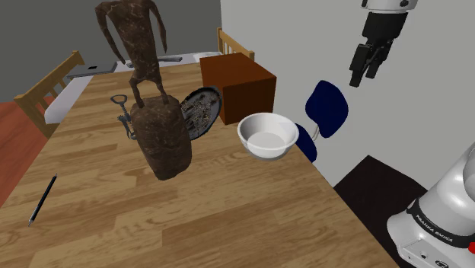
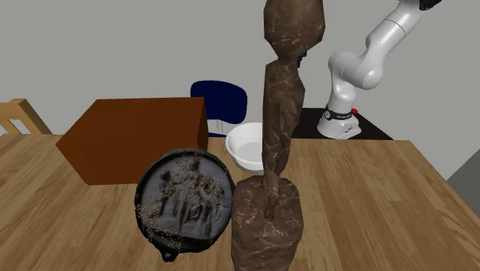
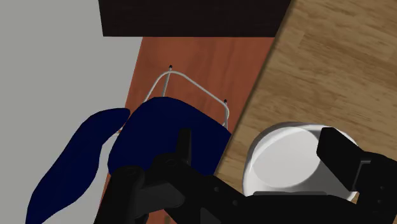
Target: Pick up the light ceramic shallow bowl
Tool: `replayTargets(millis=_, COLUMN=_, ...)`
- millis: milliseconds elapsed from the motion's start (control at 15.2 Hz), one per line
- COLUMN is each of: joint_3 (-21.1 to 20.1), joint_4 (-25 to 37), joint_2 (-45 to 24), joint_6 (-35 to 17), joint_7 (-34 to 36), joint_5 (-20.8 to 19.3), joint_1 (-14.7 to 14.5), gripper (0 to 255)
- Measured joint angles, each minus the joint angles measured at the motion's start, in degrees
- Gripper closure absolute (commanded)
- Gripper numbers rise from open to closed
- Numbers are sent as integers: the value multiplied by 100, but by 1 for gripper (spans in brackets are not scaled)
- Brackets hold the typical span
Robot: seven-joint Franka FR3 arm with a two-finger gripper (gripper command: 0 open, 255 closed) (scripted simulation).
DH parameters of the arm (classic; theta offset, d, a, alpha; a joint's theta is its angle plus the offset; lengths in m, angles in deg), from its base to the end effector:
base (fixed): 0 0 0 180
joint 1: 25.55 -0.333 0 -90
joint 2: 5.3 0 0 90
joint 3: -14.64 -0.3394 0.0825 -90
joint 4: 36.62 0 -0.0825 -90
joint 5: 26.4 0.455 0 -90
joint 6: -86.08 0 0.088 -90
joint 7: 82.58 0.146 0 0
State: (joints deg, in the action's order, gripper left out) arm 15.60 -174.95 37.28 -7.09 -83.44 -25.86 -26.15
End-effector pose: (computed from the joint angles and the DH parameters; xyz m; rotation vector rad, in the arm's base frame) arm 0.3734 -0.0015 0.5254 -3.1196 -0.0198 0.0701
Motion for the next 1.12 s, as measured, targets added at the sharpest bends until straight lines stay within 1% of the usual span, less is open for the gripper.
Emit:
replayTargets(millis=132, joint_3=29, joint_4=10, joint_2=-92, joint_6=-63, joint_7=-41, joint_5=17, joint_1=-10, gripper=0)
replayTargets(millis=264, joint_3=109, joint_4=50, joint_2=-458, joint_6=-322, joint_7=-162, joint_5=92, joint_1=-53, gripper=0)
replayTargets(millis=726, joint_3=395, joint_4=441, joint_2=-2020, joint_6=-1191, joint_7=-759, joint_5=535, joint_1=-263, gripper=0)
replayTargets(millis=924, joint_3=511, joint_4=797, joint_2=-2764, joint_6=-1426, joint_7=-1087, joint_5=783, joint_1=-342, gripper=0)
replayTargets(millis=1122, joint_3=537, joint_4=1092, joint_2=-3439, joint_6=-1641, joint_7=-1360, joint_5=1083, joint_1=-437, gripper=0)
